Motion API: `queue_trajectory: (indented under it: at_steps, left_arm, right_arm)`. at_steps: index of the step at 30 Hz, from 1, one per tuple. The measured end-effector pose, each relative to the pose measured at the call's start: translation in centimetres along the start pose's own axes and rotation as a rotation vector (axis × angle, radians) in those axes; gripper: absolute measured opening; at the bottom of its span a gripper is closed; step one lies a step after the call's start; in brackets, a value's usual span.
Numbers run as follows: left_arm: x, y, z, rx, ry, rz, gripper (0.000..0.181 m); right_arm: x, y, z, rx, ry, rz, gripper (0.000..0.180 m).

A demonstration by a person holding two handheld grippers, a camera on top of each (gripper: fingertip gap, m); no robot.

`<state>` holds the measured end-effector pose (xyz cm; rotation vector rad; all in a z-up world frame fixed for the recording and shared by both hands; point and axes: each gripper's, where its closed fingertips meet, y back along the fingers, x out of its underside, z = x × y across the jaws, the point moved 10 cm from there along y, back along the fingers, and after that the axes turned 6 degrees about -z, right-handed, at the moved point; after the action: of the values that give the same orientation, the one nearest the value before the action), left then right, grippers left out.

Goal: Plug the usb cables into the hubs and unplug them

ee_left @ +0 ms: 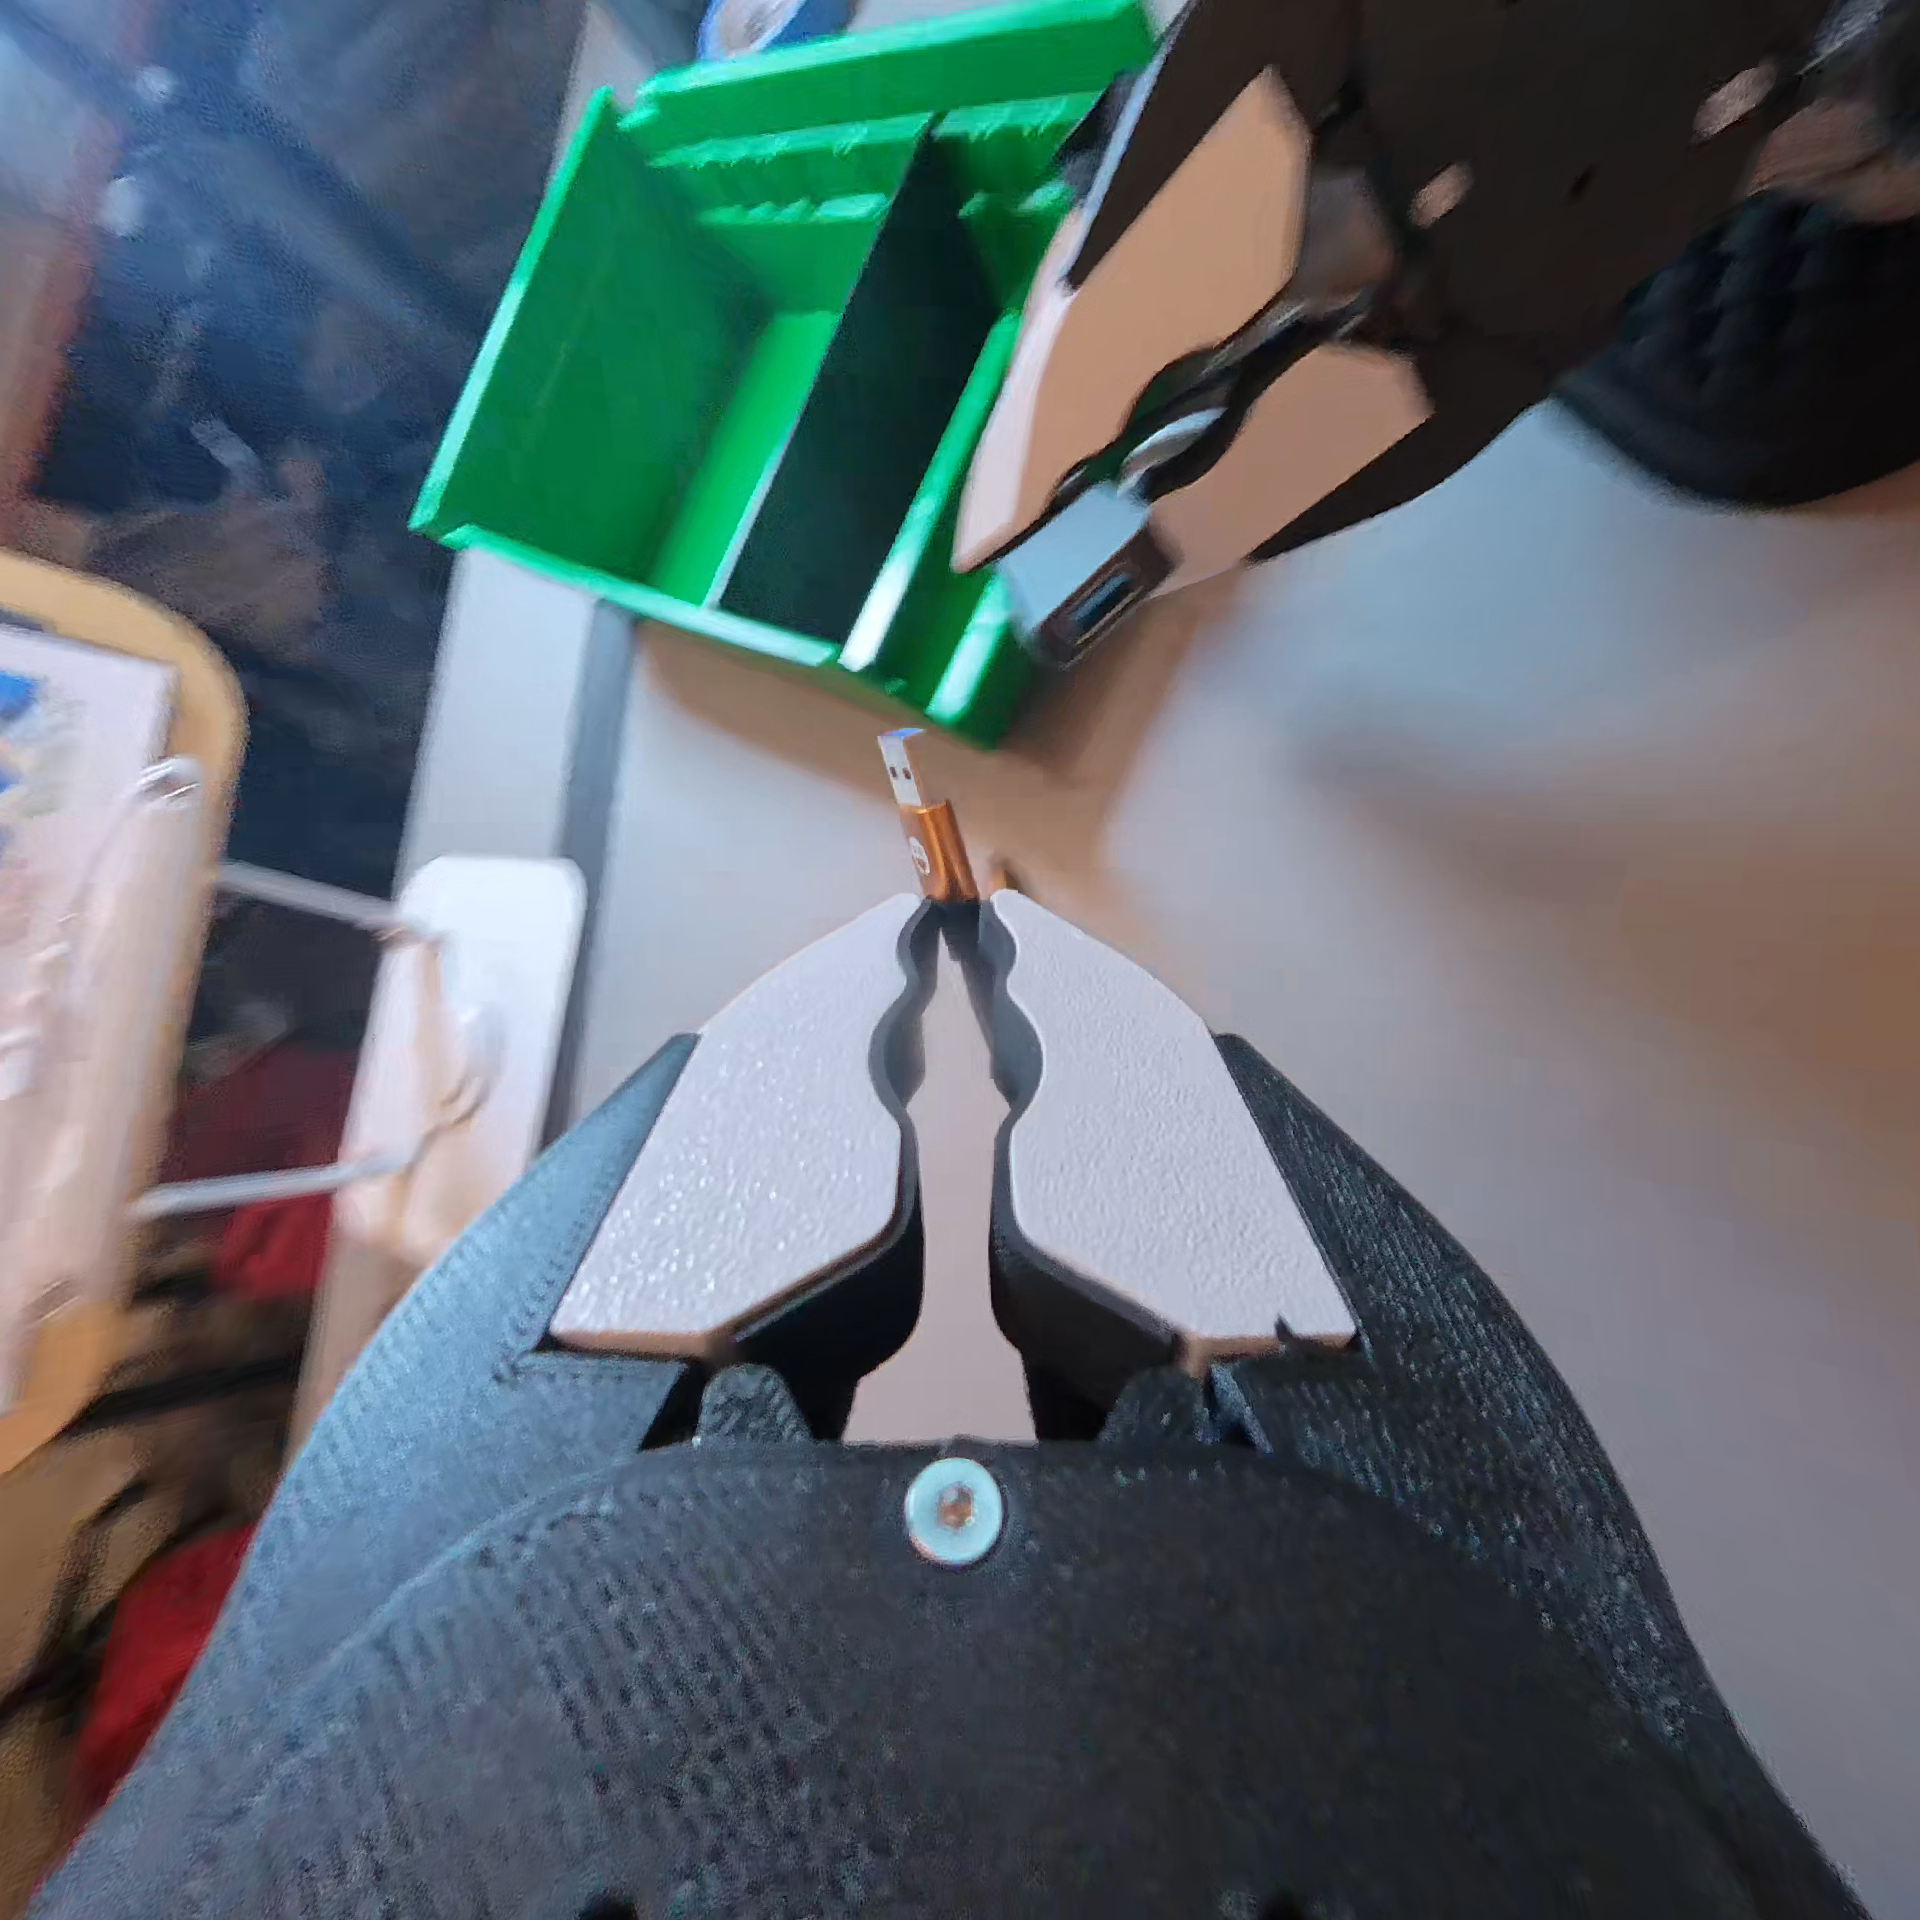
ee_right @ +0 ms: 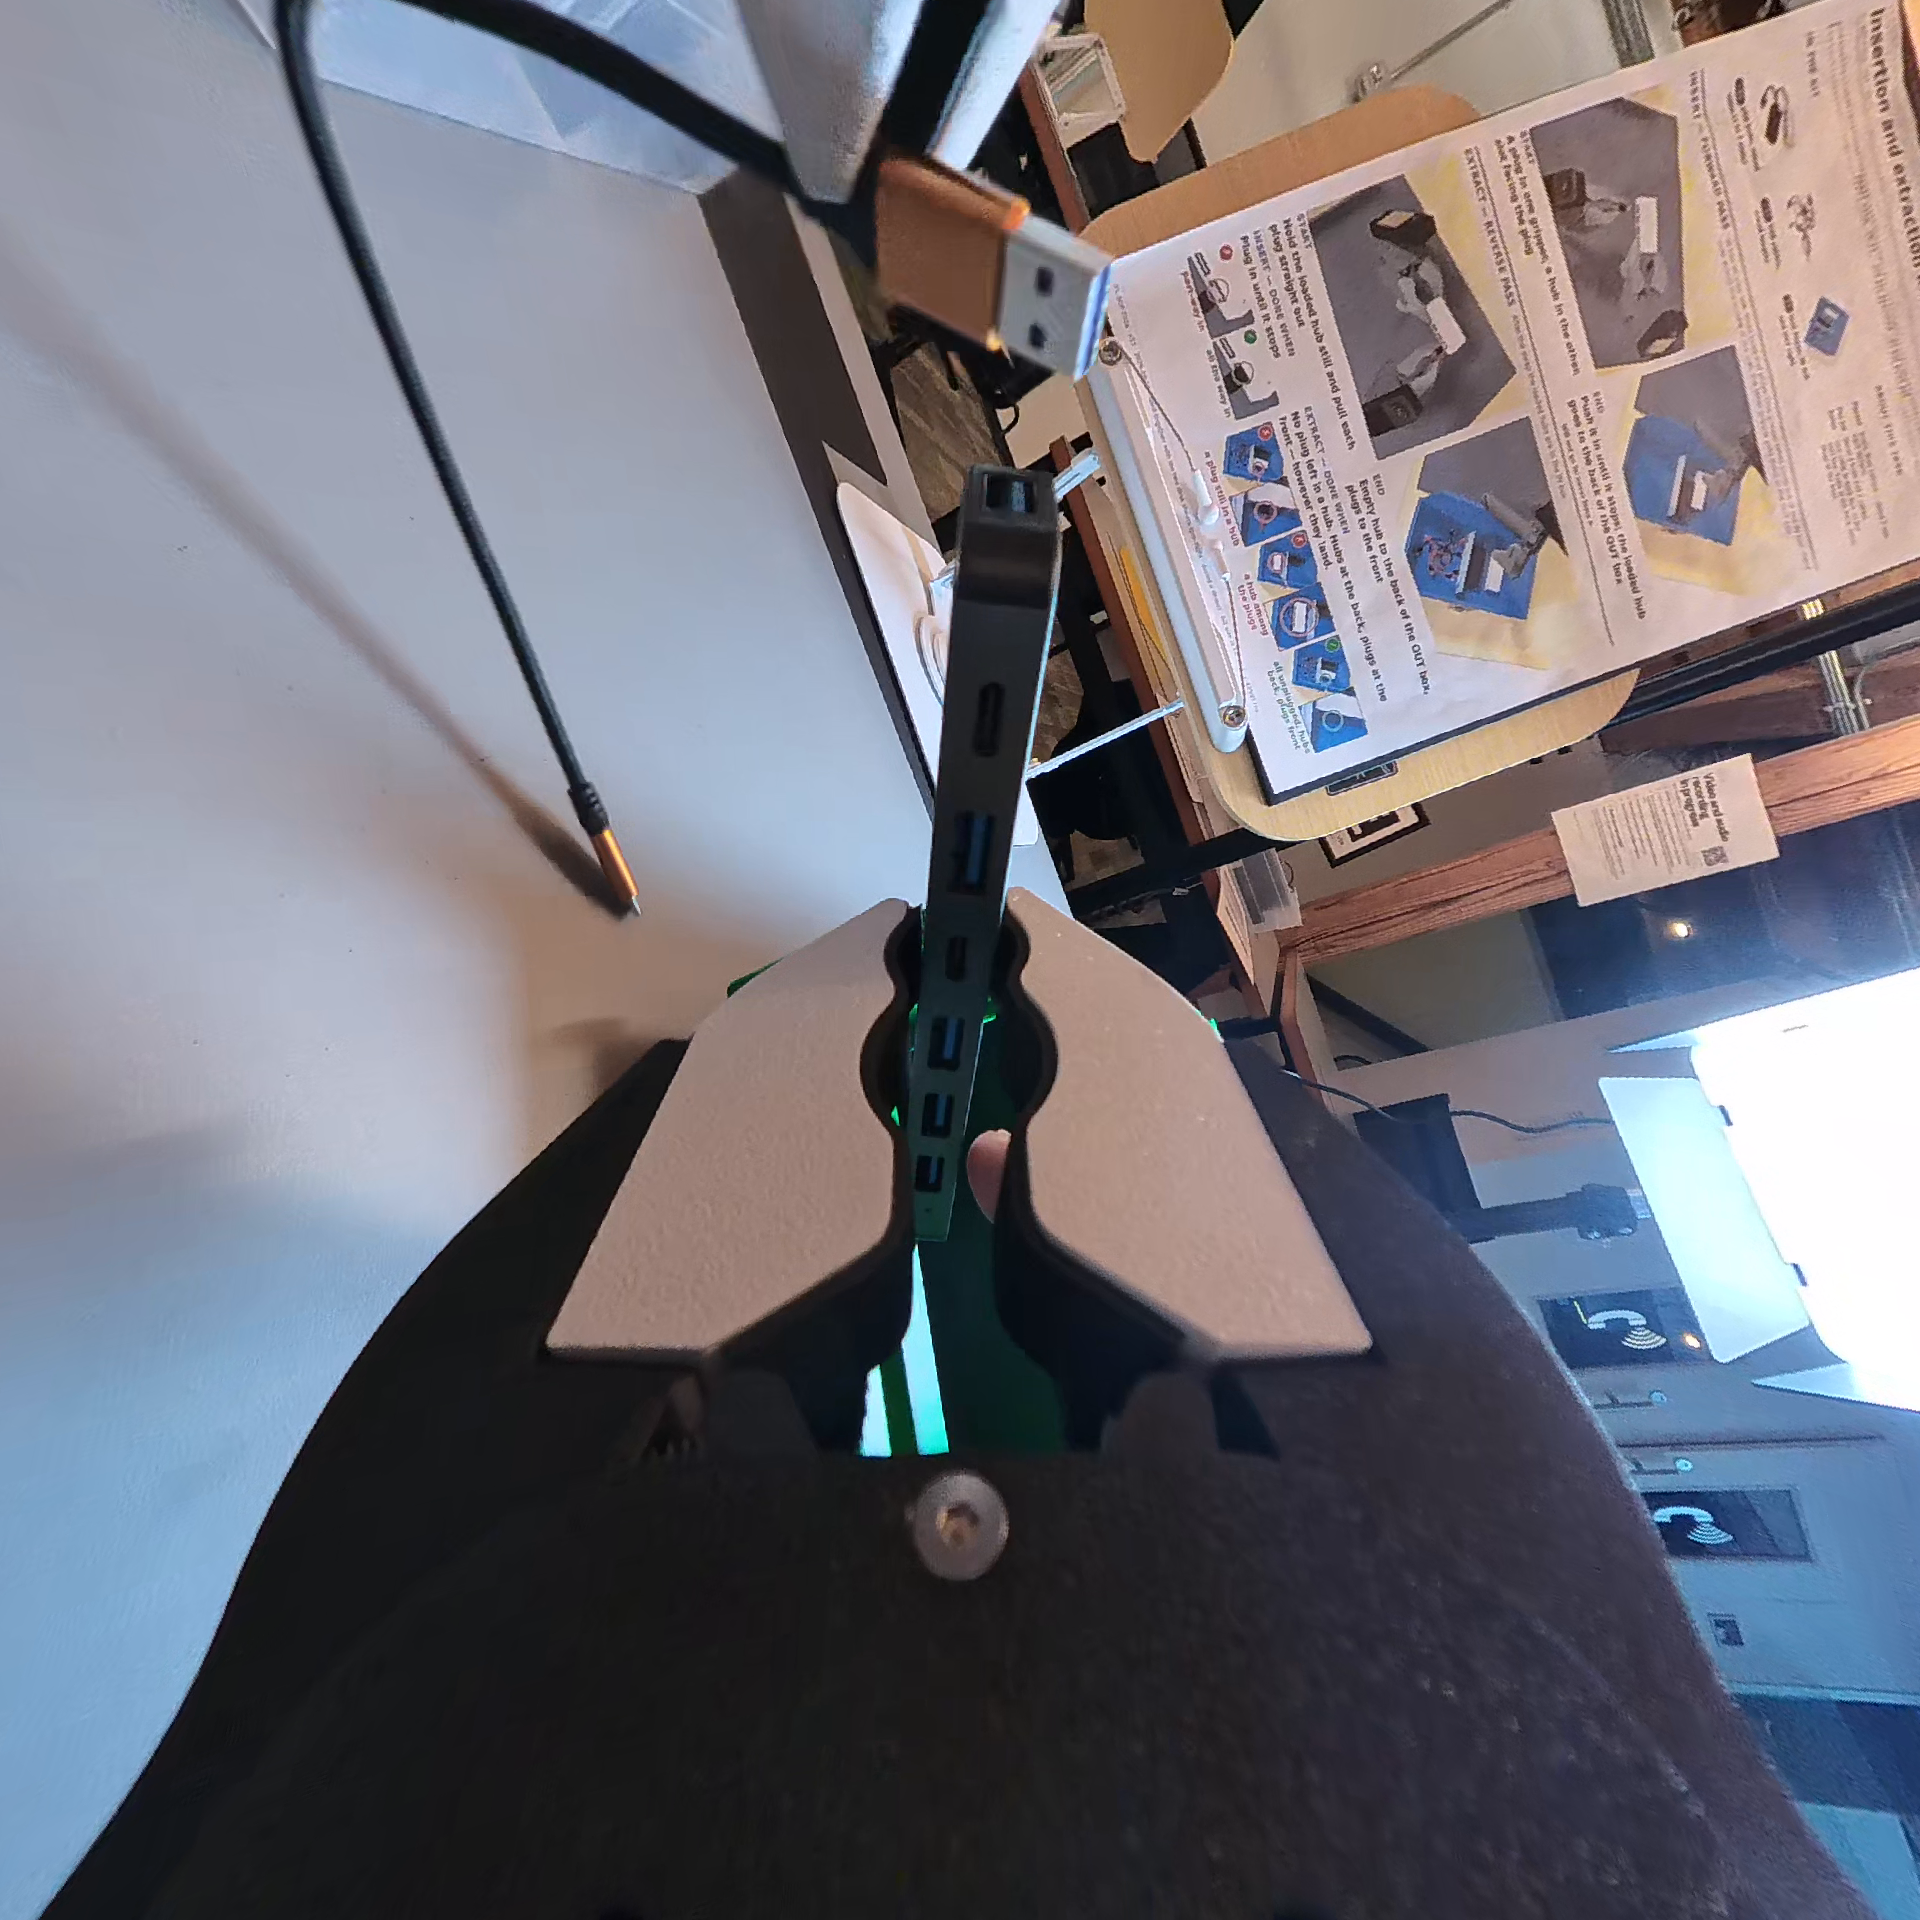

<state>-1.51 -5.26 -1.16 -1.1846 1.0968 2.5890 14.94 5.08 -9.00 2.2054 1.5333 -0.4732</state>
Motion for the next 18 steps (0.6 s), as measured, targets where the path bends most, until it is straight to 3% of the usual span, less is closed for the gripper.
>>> queue_trajectory:
  at_steps: [3, 6, 9, 13, 18]
  left_arm:
    - [0.1, 1.0, 0.5, -0.233, -0.126, 0.171, 0.008]
    - [0.2, 1.1, -0.3, -0.258, -0.190, 0.300, 0.008]
    - [0.9, -1.5, -2.6, -0.030, -0.191, 0.322, 0.008]
    - [2.6, -5.5, -4.1, 0.369, 0.011, 0.173, 0.015]
    - [5.6, -7.3, -3.8, 0.543, 0.271, 0.105, 0.030]
  right_arm:
    - [0.0, 0.0, -0.1, 0.004, -0.007, -0.001, 0.012]
    - [0.1, 0.0, -0.2, 0.015, -0.016, 0.005, 0.012]
    - [0.3, 0.1, -0.6, 0.038, -0.032, 0.027, 0.012]
    - [0.6, 0.3, -1.0, 0.054, -0.056, 0.028, 0.012]
    - [1.1, 0.7, -1.6, 0.063, -0.099, 0.026, 0.012]
